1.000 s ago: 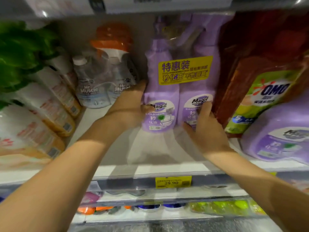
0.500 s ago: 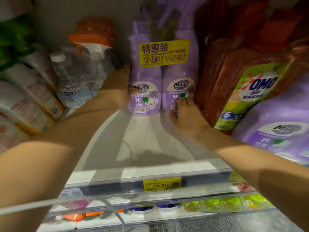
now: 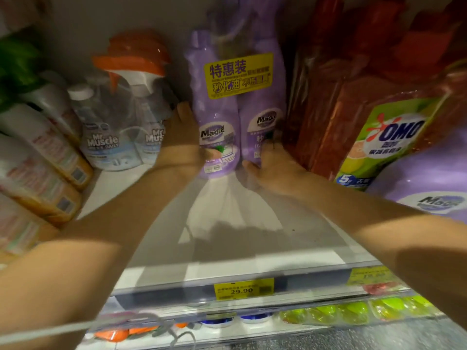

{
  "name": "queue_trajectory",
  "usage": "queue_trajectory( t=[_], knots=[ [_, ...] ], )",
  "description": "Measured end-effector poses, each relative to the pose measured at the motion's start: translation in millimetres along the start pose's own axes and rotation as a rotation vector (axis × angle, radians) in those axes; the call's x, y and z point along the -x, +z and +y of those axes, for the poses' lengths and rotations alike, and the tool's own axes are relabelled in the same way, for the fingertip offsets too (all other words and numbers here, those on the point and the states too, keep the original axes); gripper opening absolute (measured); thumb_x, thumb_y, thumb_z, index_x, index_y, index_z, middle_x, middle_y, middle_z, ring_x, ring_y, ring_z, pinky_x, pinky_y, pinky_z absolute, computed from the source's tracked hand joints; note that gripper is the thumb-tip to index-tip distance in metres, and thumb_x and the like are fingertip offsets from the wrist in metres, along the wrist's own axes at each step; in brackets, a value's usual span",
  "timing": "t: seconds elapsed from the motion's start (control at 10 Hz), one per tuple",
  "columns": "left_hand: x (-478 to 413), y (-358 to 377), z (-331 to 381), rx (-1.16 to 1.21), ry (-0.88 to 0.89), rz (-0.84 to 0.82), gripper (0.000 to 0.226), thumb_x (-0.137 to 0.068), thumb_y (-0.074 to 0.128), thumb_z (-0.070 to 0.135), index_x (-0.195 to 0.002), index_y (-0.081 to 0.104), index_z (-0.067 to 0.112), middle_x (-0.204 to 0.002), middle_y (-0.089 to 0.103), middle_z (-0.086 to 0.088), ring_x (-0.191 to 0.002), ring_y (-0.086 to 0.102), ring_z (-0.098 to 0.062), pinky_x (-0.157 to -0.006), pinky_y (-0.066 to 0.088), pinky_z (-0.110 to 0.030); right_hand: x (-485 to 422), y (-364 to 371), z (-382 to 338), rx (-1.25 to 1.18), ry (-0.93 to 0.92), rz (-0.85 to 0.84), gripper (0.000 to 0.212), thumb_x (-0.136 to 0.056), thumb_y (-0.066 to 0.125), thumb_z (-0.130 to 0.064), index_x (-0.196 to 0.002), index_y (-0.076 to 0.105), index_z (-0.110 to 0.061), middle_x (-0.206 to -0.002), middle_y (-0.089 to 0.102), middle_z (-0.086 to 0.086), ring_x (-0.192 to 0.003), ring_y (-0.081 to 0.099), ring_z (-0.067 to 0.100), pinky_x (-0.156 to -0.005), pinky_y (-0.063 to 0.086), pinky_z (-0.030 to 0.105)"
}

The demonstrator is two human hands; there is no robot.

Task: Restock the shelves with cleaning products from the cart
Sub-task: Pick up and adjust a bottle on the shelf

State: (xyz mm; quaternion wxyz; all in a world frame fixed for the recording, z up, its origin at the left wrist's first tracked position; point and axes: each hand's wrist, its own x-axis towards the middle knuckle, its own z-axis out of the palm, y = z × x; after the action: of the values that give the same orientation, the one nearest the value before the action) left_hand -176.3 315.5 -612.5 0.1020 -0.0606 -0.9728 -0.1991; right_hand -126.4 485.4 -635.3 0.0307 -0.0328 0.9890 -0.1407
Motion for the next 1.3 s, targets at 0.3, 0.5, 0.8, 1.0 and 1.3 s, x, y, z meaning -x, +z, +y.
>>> queue_trajectory(
  t=[0.3,0.5,0.8,1.0,1.3],
  knots=[
    [-15.2,-7.3,12.7,-0.222,-0.003,0.063,0.097,-0.074,0.078,0.031,-0.145,0.019,0.001,-0.144,0.031,-0.018,-0.136,0.025,-0.033,-0.110,0.016,-0.040,-18.1,13.1,5.2,-0.112,0.021,0.096,0.066,-0.094,0.052,-0.045,-0.139,0.035,0.001,-0.136,0.045,0.025,-0.122,0.046,0.037,-0.098,0.038,0.035],
    [-19.4,0.1,18.3,-0.299,-0.055,0.097,0.098,-0.071,0.079,0.034,-0.142,0.021,0.001,-0.141,0.032,-0.019,-0.132,0.029,-0.035,-0.109,0.025,-0.040,-19.2,9.5,7.0,-0.167,0.030,0.039,0.062,-0.093,0.053,-0.042,-0.137,0.036,-0.001,-0.133,0.047,0.022,-0.120,0.049,0.035,-0.093,0.039,0.029],
    [-27.1,11.3,22.5,-0.380,-0.100,0.140,0.079,-0.091,0.060,0.021,-0.145,0.010,-0.008,-0.150,0.019,-0.026,-0.137,0.023,-0.040,-0.114,0.016,-0.042,11.0,3.7,0.6,-0.252,-0.092,-0.021,0.075,-0.097,0.049,-0.040,-0.151,0.013,-0.004,-0.156,0.021,0.013,-0.143,0.019,0.024,-0.107,0.010,0.022],
    [4.4,9.4,39.4,0.102,-0.084,0.256,0.070,-0.095,0.049,0.004,-0.149,0.005,-0.005,-0.157,0.003,-0.026,-0.145,0.008,-0.040,-0.116,0.007,-0.039,74.6,-13.1,16.4,-0.749,-0.178,0.200,0.040,-0.091,0.063,-0.014,-0.127,0.051,-0.004,-0.121,0.059,-0.001,-0.114,0.053,0.006,-0.095,0.033,0.007],
    [114.8,27.8,120.5,0.786,0.230,0.445,0.014,-0.093,0.052,0.016,-0.105,0.056,0.009,-0.099,0.052,-0.003,-0.083,0.053,0.001,-0.072,0.043,-0.011,145.0,-40.5,51.2,-1.100,-0.132,0.417,0.015,-0.089,0.064,-0.010,-0.090,0.064,-0.025,-0.079,0.070,-0.015,-0.077,0.065,0.001,-0.076,0.053,0.021]
  ],
)
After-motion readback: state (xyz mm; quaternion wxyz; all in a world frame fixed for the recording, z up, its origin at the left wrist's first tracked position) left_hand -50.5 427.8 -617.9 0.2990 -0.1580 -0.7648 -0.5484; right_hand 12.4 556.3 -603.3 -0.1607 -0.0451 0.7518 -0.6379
